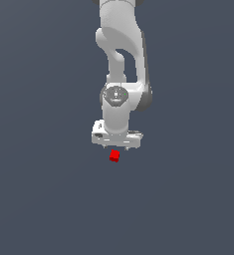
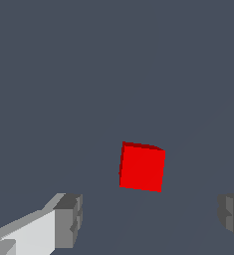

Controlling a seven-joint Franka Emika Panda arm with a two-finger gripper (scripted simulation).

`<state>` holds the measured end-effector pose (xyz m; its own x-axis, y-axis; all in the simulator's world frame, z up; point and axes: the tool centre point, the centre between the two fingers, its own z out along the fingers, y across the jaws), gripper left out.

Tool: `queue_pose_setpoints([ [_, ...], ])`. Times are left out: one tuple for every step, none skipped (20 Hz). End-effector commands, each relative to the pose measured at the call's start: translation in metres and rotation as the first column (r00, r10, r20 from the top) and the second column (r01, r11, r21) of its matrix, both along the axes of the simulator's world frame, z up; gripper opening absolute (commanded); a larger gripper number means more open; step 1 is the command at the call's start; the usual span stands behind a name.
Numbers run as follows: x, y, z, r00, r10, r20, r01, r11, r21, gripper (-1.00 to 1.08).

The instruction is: Pick up the red cube and move it to a goal position.

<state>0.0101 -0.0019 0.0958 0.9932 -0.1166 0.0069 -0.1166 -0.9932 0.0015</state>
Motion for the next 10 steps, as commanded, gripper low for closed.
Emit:
queue_pose_setpoints([
  [0.001, -0.002, -0.023, 0.999, -0.036, -0.002, 0.036, 0.999, 0.0, 1.0],
  [0.002, -0.003, -0.03, 0.999, -0.049, -0.003, 0.049, 0.999, 0.0, 1.0],
  [0.002, -0.003, -0.038, 0.998, -0.06, -0.003, 0.06, 0.998, 0.0, 1.0],
  [0.002, -0.004, -0.044, 0.998, -0.07, -0.004, 0.07, 0.998, 0.0, 1.0],
  [0.003, -0.004, -0.05, 0.997, -0.08, -0.004, 0.08, 0.997, 0.0, 1.0],
  [0.003, -0.005, -0.055, 0.996, -0.088, -0.005, 0.088, 0.996, 0.0, 1.0],
  [0.004, -0.005, -0.06, 0.995, -0.096, -0.005, 0.096, 0.995, 0.001, 1.0],
  [0.004, -0.005, -0.064, 0.995, -0.102, -0.005, 0.102, 0.995, 0.001, 1.0],
  [0.004, -0.006, -0.067, 0.994, -0.108, -0.006, 0.108, 0.994, 0.001, 1.0],
  [0.005, -0.006, -0.07, 0.994, -0.112, -0.006, 0.112, 0.994, 0.001, 1.0],
])
